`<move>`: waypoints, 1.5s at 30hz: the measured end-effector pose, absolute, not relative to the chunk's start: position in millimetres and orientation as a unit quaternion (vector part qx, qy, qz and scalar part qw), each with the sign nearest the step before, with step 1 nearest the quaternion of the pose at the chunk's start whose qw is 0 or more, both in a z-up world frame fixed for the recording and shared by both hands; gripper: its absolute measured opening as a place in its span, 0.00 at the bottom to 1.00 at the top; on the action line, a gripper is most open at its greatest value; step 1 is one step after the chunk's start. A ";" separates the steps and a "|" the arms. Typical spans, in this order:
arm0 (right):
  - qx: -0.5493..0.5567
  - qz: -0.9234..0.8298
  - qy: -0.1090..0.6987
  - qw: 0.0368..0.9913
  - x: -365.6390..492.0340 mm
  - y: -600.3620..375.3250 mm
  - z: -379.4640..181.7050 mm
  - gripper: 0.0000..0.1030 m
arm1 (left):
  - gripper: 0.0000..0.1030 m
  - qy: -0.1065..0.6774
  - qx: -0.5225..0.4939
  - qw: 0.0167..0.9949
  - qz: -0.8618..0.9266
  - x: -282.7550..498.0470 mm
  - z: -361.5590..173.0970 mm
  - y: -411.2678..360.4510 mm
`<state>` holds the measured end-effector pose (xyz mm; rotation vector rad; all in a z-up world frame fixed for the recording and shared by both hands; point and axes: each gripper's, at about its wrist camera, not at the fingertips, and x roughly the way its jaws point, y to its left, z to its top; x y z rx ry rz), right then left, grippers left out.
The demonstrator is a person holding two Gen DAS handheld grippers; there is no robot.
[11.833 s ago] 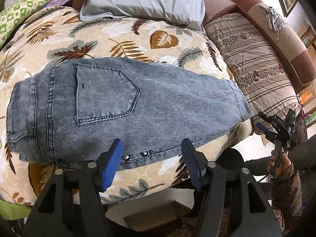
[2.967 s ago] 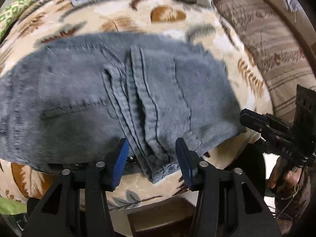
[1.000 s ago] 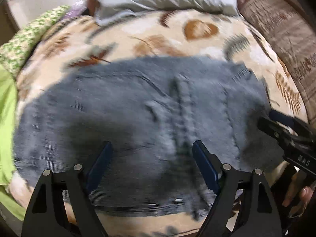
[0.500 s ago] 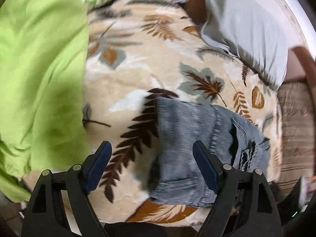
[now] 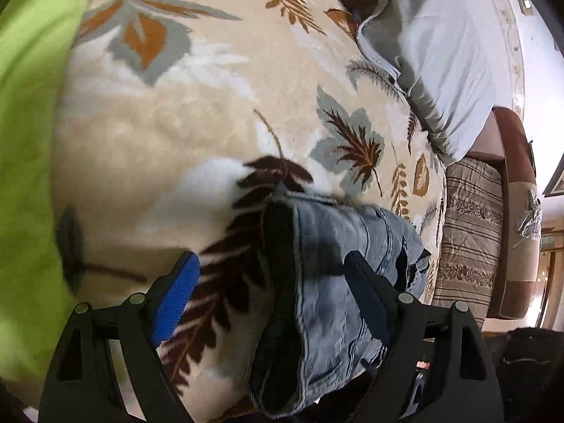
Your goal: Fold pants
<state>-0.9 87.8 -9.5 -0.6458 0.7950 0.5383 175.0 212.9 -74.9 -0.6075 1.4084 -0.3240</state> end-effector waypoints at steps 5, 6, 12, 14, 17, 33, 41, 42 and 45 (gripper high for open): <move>-0.362 0.217 0.354 0.835 -0.8 105.8 -27.9 0.81 | 0.88 0.645 -0.238 0.705 -0.175 187.0 -75.8 196.2; -0.363 0.215 0.350 0.837 0.1 108.2 -28.6 0.80 | 0.89 0.647 -0.228 0.704 -0.185 188.0 -76.0 189.9; -0.348 0.216 0.353 0.841 11.4 102.2 -24.2 0.56 | 0.89 0.652 -0.214 0.686 -0.242 186.8 -76.9 165.6; -0.353 0.223 0.346 0.840 9.0 101.8 -22.5 0.40 | 0.70 0.651 -0.208 0.687 -0.249 185.4 -75.9 160.8; -0.349 0.232 0.338 0.843 6.3 99.1 -17.3 0.25 | 0.33 0.665 -0.194 0.677 -0.249 183.3 -76.5 153.3; -0.225 0.225 0.311 0.896 4.4 29.7 47.3 0.20 | 0.16 0.628 -0.131 0.734 -0.223 163.8 3.9 110.8; -0.148 0.209 0.311 0.915 1.7 -21.8 67.1 0.20 | 0.14 0.612 -0.098 0.751 -0.228 157.5 41.4 56.4; -0.137 0.207 0.311 0.917 0.9 -28.5 68.4 0.20 | 0.14 0.610 -0.096 0.752 -0.230 156.8 44.8 49.6; -0.104 0.199 0.315 0.922 0.2 -50.9 73.2 0.20 | 0.13 0.605 -0.085 0.755 -0.237 154.4 55.1 24.7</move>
